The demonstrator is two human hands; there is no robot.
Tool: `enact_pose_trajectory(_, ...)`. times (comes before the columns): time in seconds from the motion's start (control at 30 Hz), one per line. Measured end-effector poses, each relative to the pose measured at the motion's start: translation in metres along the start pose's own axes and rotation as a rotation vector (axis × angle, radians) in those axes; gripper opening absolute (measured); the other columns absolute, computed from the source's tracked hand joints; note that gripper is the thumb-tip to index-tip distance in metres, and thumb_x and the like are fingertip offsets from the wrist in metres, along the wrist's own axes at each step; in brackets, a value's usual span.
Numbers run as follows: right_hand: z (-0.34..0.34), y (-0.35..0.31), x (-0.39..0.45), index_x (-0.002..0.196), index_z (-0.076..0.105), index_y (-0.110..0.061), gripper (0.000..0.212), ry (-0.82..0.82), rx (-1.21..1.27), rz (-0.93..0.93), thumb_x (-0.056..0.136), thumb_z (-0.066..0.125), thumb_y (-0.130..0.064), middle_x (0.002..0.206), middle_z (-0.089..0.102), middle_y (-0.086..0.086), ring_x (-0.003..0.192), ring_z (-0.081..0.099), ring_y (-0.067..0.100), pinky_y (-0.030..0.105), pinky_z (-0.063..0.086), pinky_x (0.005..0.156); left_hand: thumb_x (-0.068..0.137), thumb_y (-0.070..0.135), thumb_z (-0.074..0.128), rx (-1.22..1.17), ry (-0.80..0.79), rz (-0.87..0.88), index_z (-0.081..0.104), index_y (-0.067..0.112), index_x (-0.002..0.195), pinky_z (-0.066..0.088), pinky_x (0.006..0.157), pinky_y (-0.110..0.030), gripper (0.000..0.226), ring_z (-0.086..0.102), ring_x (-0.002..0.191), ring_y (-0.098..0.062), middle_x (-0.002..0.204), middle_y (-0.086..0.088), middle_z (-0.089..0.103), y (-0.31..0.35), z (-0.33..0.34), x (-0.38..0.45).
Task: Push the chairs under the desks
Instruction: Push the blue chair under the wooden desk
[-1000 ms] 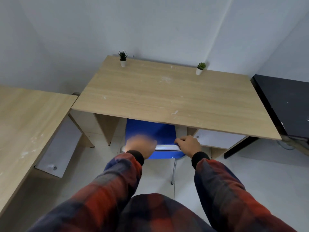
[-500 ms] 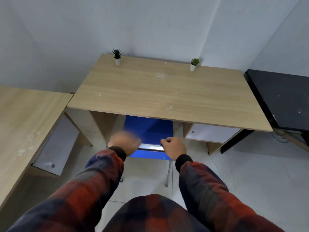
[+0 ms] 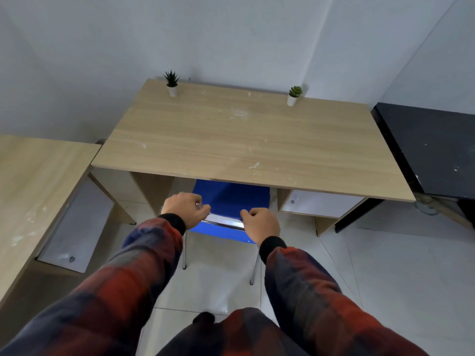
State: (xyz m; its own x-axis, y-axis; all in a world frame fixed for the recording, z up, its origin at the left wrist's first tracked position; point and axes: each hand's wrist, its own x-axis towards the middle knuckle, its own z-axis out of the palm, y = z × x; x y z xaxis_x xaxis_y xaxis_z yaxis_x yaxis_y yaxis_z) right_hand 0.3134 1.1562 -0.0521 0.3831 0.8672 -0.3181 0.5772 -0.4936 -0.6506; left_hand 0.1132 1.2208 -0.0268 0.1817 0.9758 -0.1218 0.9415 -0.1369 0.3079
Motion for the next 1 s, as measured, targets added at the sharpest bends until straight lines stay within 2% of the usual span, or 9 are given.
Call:
enact_pose_trajectory(0.17,-0.007,-0.007,0.026,0.05,0.036,-0.019,0.049,-0.032,-0.026,-0.045,0.091,0.058,-0.036,0.047,0.034,-0.004,0.047,0.033,0.017,0.028,0.028,0.051,0.083,0.038,0.054,-0.057,0.036,-0.095,0.058,0.016,0.065,0.036,0.057,-0.028,0.029,0.054,0.064,-0.024,0.061,0.003,0.055,0.013,0.002,0.009)
enact_pose_trajectory(0.33,-0.017,-0.001,0.048,0.051,0.037,-0.02,0.046,-0.067,-0.001,-0.04,0.091,0.059,-0.032,0.048,0.036,-0.004,0.052,0.036,0.019,0.034,0.033,0.058,0.083,0.04,0.051,-0.028,0.033,-0.081,0.06,0.016,0.07,0.037,0.057,-0.028,0.029,0.055,0.065,-0.023,0.065,0.003,0.058,0.022,0.005,0.022)
enact_pose_trajectory(0.43,-0.013,-0.007,0.052,0.053,0.042,-0.018,0.047,-0.066,-0.037,-0.012,0.093,0.057,-0.036,0.052,0.04,0.0,0.052,0.038,0.02,0.032,0.034,0.056,0.081,0.042,0.051,-0.039,-0.008,-0.062,0.063,0.017,0.072,0.038,0.059,-0.028,0.029,0.056,0.066,-0.021,0.067,0.004,0.059,0.017,0.002,0.032)
enact_pose_trajectory(0.53,-0.006,-0.025,0.054,0.049,0.04,-0.019,0.051,-0.042,-0.072,-0.016,0.094,0.056,-0.038,0.047,0.037,-0.002,0.046,0.035,0.019,0.028,0.029,0.051,0.083,0.045,0.048,-0.042,-0.051,-0.078,0.062,0.019,0.071,0.039,0.06,-0.028,0.032,0.056,0.067,-0.02,0.07,0.003,0.061,0.0,-0.006,0.043)
enact_pose_trajectory(0.67,-0.003,-0.034,0.067,0.048,0.038,-0.019,0.054,-0.086,-0.089,-0.026,0.095,0.057,-0.04,0.044,0.033,-0.003,0.045,0.033,0.02,0.03,0.028,0.052,0.084,0.046,0.049,-0.08,-0.054,-0.125,0.057,0.019,0.065,0.044,0.063,-0.029,0.034,0.057,0.067,-0.021,0.068,0.002,0.061,-0.006,-0.007,0.046)
enact_pose_trajectory(0.8,-0.003,-0.033,0.079,0.058,0.055,-0.016,0.044,-0.093,-0.104,-0.03,0.093,0.057,-0.042,0.054,0.046,0.003,0.052,0.041,0.021,0.03,0.032,0.055,0.085,0.045,0.046,-0.035,-0.027,-0.121,0.062,0.016,0.071,0.046,0.062,-0.029,0.035,0.058,0.067,-0.021,0.069,0.001,0.062,-0.005,-0.004,0.051)
enact_pose_trajectory(0.9,-0.001,-0.032,0.084,0.067,0.066,-0.004,0.046,-0.075,-0.077,0.002,0.092,0.056,-0.041,0.059,0.054,0.004,0.055,0.046,0.02,0.03,0.035,0.056,0.084,0.044,0.045,-0.01,-0.015,-0.088,0.063,0.015,0.072,0.048,0.064,-0.031,0.036,0.058,0.065,-0.022,0.068,0.0,0.062,-0.005,-0.003,0.059)
enact_pose_trajectory(0.93,-0.001,-0.032,0.086,0.07,0.069,-0.002,0.045,-0.063,-0.059,0.01,0.092,0.056,-0.04,0.059,0.054,0.004,0.055,0.046,0.02,0.03,0.036,0.056,0.084,0.044,0.045,-0.005,-0.009,-0.078,0.063,0.015,0.072,0.048,0.064,-0.031,0.036,0.058,0.065,-0.022,0.068,-0.001,0.062,-0.004,-0.003,0.062)
enact_pose_trajectory(1.0,-0.002,-0.034,0.087,0.063,0.064,-0.004,0.044,-0.027,-0.039,0.015,0.092,0.056,-0.036,0.055,0.049,0.003,0.055,0.043,0.021,0.031,0.034,0.056,0.084,0.044,0.046,-0.004,0.001,-0.062,0.062,0.015,0.072,0.048,0.063,-0.031,0.034,0.058,0.065,-0.022,0.069,-0.001,0.062,-0.002,-0.004,0.067)
